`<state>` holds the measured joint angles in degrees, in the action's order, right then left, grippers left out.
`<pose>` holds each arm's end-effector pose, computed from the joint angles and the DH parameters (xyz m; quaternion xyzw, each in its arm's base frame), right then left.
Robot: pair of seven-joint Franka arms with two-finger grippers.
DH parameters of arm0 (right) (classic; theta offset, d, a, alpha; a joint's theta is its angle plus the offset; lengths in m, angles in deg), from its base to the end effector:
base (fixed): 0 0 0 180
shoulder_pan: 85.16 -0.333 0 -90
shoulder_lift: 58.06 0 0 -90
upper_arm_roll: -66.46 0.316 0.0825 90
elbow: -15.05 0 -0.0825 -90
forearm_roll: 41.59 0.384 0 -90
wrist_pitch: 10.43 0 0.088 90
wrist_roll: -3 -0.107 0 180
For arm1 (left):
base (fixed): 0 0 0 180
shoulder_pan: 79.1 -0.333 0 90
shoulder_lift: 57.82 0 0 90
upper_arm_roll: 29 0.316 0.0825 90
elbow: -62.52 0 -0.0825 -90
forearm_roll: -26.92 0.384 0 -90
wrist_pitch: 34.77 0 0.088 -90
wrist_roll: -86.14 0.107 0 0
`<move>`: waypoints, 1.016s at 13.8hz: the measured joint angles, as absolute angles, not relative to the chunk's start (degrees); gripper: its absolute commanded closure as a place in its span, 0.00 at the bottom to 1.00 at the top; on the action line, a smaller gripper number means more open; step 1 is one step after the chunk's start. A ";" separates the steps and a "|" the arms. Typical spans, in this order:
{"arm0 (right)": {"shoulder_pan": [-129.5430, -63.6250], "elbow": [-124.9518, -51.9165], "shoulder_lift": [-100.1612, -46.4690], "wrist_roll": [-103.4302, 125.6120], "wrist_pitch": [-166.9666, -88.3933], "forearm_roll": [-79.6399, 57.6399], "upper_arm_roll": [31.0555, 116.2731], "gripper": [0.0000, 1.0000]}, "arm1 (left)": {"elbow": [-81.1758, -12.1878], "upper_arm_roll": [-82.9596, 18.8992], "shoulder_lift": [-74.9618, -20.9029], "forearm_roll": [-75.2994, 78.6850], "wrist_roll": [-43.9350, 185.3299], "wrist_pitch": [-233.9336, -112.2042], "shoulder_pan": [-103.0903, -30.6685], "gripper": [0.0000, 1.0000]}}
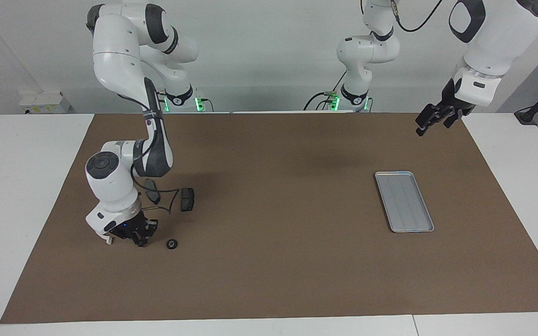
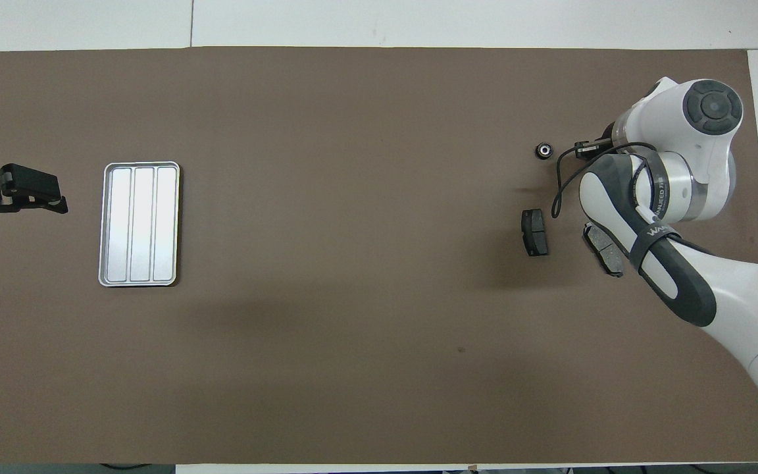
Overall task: Place bearing gear from tray to pile
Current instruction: 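Carry the bearing with the right gripper beside the first bearing, then open the right gripper to release the bearing and lift away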
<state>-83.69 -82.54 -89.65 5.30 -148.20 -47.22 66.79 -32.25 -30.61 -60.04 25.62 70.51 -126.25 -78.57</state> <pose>0.6884 -0.0148 0.2877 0.9957 0.0433 0.0738 0.0364 0.5430 -0.0230 0.6087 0.9929 0.1179 -0.0109 0.0092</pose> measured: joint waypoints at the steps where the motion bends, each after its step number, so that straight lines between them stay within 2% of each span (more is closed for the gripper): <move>1: -83.61 -82.53 -89.73 5.30 -148.33 -47.22 66.82 0.83 | -32.25 -30.61 -60.04 25.62 70.51 -126.24 -78.56 0.00; 2: -83.60 -82.53 -89.73 5.30 -148.34 -47.22 66.83 0.70 | -32.25 -30.61 -60.04 25.62 70.51 -126.24 -78.56 0.00; 3: -83.59 -82.53 -89.73 5.30 -148.35 -47.22 66.83 0.44 | -32.25 -30.61 -60.04 25.61 70.51 -126.24 -78.57 0.00; 4: -83.56 -82.53 -89.76 5.30 -148.45 -47.22 66.83 0.03 | -32.25 -30.61 -60.04 25.61 70.51 -126.24 -78.56 0.00; 5: -83.52 -82.53 -89.76 5.30 -148.47 -47.22 66.83 0.00 | -32.25 -30.61 -60.04 25.61 70.51 -126.24 -78.56 0.00; 10: -83.64 -82.32 -89.71 5.30 -148.27 -47.22 67.01 0.00 | -32.25 -30.61 -60.04 25.61 70.51 -126.24 -78.57 0.00; 12: -83.95 -81.48 -88.27 5.17 -144.91 -47.20 67.28 0.00 | -32.25 -30.61 -60.04 25.61 70.51 -126.23 -78.57 0.00; 14: -84.27 -79.82 -85.16 4.79 -138.39 -47.18 67.65 0.00 | -32.25 -30.61 -60.04 25.61 70.51 -126.23 -78.57 0.00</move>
